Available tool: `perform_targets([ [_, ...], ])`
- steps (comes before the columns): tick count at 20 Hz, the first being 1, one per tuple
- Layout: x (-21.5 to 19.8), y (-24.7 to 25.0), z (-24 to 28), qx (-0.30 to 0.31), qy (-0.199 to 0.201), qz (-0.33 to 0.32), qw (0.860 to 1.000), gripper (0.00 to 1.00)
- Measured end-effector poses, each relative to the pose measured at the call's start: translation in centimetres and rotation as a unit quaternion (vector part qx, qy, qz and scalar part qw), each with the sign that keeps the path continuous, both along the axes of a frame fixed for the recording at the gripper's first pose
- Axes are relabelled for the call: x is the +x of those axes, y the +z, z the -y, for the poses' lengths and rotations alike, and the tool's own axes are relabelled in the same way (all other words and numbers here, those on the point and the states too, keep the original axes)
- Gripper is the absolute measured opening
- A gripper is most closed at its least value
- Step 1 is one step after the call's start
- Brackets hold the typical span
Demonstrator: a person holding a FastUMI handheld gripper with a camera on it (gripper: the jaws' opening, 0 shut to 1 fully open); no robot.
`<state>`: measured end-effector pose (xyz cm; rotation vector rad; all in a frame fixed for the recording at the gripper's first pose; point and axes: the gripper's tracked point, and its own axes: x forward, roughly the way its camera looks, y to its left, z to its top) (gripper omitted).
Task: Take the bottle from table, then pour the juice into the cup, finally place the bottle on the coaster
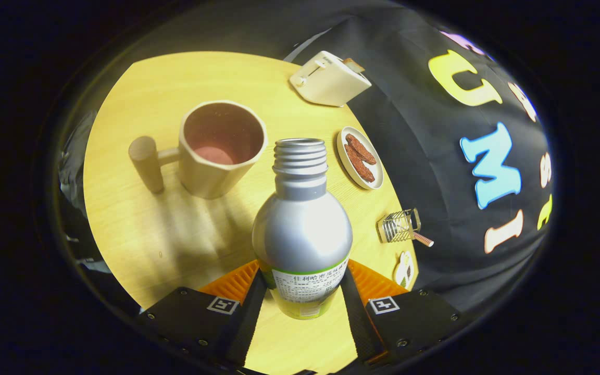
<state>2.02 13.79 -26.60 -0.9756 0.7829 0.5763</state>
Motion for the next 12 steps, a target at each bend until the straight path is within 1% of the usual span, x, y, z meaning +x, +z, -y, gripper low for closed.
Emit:
perform_targets([
  [2,0.5,-0.3,-0.4,0.036,-0.014,-0.006,0.999,0.76],
  [6,1.6,-0.3,-1.1,0.094,-0.028,-0.011,0.995,0.76],
  [12,3.5,0.2,-2.5,0.194,-0.061,-0.019,0.979,0.76],
])
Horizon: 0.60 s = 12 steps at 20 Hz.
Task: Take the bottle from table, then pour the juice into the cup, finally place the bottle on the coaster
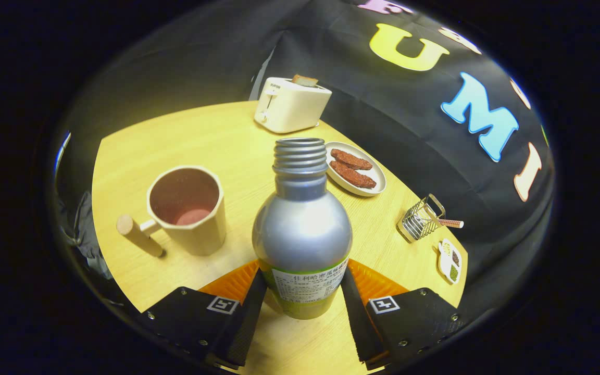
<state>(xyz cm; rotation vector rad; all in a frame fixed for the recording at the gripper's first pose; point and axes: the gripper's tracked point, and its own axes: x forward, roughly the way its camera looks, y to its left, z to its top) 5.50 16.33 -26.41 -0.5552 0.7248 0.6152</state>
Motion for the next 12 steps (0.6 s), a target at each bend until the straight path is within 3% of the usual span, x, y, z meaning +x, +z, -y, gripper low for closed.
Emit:
perform_targets([
  [12,6.6,0.8,-1.9,0.171,-0.06,-0.005,0.983,0.76],
])
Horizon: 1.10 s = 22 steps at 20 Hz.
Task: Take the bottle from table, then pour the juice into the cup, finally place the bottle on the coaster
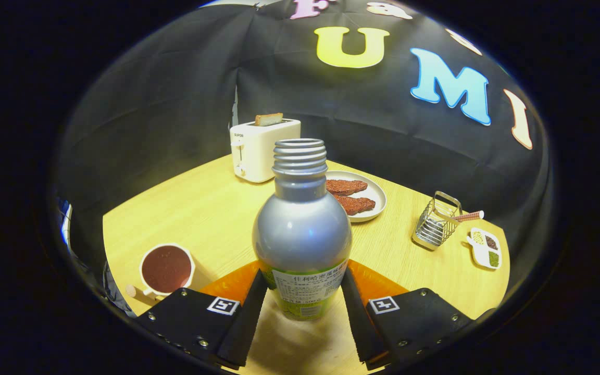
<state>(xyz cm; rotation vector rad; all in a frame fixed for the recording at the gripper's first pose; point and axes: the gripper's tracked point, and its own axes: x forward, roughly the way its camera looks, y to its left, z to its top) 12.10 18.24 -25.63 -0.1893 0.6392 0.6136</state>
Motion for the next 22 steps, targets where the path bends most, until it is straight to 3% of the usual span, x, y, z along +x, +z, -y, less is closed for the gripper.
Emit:
perform_targets([
  [8,3.3,-0.8,-1.2,0.054,-0.021,0.004,0.998,0.76],
  [22,4.8,-2.6,-2.4,0.033,-0.02,0.043,0.998,0.77],
])
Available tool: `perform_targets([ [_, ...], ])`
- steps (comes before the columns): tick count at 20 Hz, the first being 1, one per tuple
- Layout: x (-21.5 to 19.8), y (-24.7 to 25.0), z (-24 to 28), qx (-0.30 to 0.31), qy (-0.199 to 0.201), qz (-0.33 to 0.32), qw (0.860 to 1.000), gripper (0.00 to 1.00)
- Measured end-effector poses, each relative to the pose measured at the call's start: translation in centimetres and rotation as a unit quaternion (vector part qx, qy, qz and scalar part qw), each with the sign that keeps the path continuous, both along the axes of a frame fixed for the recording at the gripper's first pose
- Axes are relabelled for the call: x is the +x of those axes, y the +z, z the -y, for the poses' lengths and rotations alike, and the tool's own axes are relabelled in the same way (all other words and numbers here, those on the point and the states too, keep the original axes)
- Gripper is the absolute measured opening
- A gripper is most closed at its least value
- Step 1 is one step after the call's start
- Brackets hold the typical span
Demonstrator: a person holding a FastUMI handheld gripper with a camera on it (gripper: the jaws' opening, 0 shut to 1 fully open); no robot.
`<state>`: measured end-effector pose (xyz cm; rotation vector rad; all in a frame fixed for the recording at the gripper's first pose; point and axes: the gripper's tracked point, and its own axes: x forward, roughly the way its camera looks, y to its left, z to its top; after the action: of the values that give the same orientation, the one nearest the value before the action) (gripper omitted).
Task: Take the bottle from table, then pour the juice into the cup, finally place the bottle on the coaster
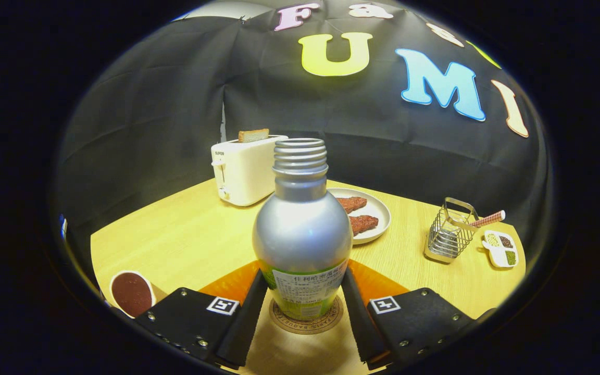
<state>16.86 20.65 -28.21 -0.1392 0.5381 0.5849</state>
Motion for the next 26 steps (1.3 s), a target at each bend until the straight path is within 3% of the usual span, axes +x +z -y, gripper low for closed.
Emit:
perform_targets([
  [12,-0.8,1.1,1.5,0.004,-0.019,-0.005,1.0,0.81],
  [13,-0.9,1.4,1.3,0.008,-0.019,-0.001,1.0,1.0],
  [19,-2.1,5.9,2.8,0.015,-0.034,0.026,0.999,0.98],
  [26,-4.9,15.1,6.1,0.042,-0.078,0.076,0.993,0.97],
])
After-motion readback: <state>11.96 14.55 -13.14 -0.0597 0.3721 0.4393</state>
